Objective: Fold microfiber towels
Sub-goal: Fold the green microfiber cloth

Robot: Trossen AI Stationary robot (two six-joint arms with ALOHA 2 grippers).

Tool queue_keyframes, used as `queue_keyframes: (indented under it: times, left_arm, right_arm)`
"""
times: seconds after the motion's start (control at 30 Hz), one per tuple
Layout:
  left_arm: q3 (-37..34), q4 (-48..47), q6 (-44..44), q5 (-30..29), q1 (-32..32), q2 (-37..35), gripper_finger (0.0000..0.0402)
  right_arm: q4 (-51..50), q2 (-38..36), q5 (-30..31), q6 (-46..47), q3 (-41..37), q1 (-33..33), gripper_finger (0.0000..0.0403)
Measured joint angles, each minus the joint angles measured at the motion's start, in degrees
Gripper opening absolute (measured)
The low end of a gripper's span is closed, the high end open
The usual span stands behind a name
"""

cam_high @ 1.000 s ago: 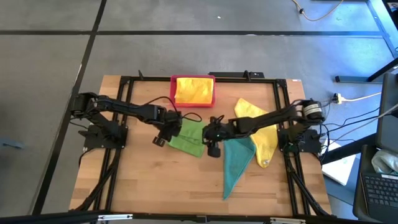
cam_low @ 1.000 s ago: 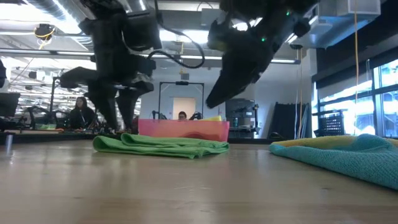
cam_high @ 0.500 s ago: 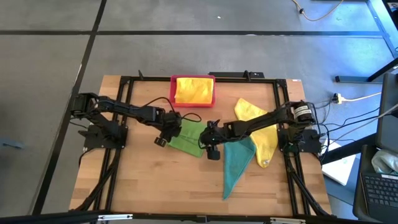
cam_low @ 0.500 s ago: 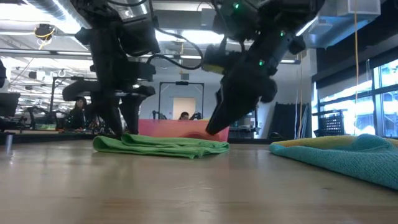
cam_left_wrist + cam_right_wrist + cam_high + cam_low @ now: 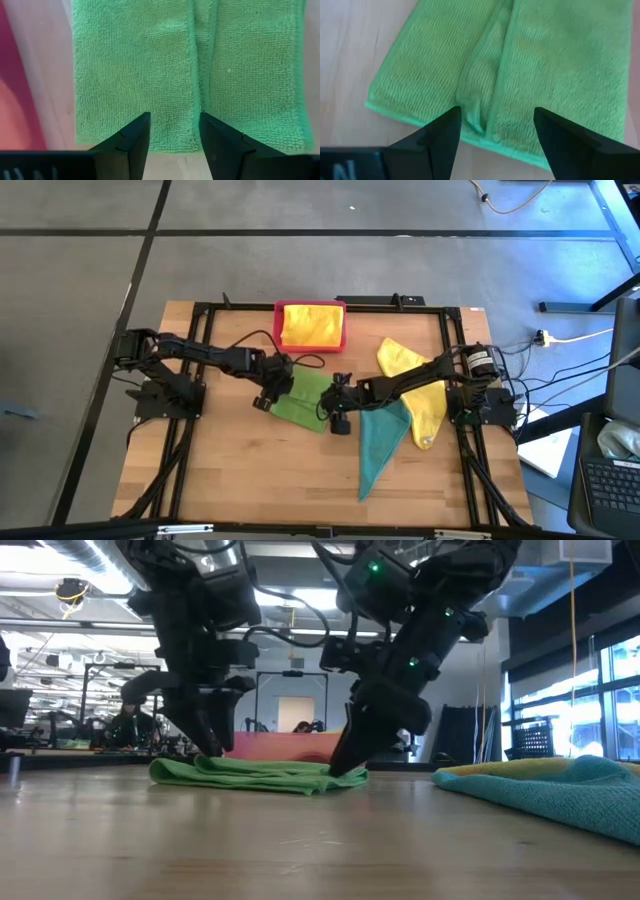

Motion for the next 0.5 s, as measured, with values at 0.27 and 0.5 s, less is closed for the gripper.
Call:
queue_keyframes:
  times: [0.27,0.5]
  left_arm:
    - [-1.0,0.6,-0.1,1.6,0.9,0.0,0.0163]
    - [-2.9,0.6,-2.8,1.7,0.9,0.0,0.0163]
  right_arm:
    - [1.0,0.0,-0.3,0.0,0.0,0.0,0.0223]
    - [0.7,1.0,-1.8,0.0,0.0,0.0,0.0202]
